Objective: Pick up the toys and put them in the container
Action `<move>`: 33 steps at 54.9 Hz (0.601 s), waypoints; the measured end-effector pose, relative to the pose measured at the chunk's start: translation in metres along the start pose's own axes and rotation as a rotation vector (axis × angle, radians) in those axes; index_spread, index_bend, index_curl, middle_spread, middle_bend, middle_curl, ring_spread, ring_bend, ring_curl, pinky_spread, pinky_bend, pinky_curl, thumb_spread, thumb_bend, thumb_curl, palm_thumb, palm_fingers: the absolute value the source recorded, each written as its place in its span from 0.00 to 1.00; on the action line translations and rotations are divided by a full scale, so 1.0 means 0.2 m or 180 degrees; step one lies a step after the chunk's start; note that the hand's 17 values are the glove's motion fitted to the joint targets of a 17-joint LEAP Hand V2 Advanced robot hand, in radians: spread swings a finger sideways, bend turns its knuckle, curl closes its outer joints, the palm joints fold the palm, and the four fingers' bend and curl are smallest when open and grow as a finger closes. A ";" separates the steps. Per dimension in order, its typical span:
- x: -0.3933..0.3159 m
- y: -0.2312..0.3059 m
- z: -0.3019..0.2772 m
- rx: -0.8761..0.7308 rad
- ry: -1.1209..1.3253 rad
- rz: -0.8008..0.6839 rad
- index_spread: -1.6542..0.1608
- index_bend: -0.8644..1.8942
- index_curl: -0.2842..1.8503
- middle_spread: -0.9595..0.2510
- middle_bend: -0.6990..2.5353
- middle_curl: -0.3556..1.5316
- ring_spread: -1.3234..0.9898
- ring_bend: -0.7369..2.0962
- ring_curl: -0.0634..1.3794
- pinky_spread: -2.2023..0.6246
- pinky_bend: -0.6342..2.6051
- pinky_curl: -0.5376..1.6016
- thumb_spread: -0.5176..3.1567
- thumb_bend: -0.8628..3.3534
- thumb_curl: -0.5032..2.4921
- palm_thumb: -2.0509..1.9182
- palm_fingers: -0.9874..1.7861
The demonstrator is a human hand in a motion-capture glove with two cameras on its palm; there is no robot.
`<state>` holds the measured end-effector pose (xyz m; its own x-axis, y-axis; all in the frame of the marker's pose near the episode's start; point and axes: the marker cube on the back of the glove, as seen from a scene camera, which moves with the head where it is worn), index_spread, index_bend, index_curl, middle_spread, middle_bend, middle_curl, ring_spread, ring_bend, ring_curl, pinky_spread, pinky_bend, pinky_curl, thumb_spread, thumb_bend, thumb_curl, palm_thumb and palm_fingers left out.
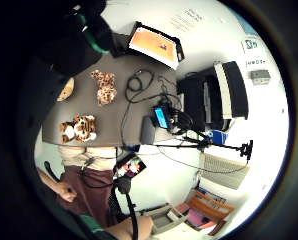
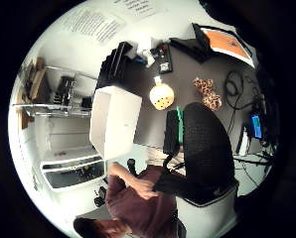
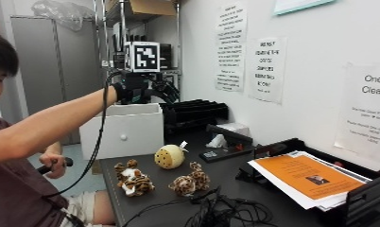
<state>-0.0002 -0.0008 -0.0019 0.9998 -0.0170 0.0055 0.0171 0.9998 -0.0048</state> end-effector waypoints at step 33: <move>0.01 -0.38 0.20 -0.0244 0.0536 0.0526 0.80 0.35 0.19 0.80 0.30 0.32 0.54 0.53 0.21 0.78 0.50 0.41 0.53 0.21 0.23 0.51 0.37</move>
<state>-0.0006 -0.0770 0.0378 0.9758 0.1397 -0.1685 -0.1528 0.9859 -0.0676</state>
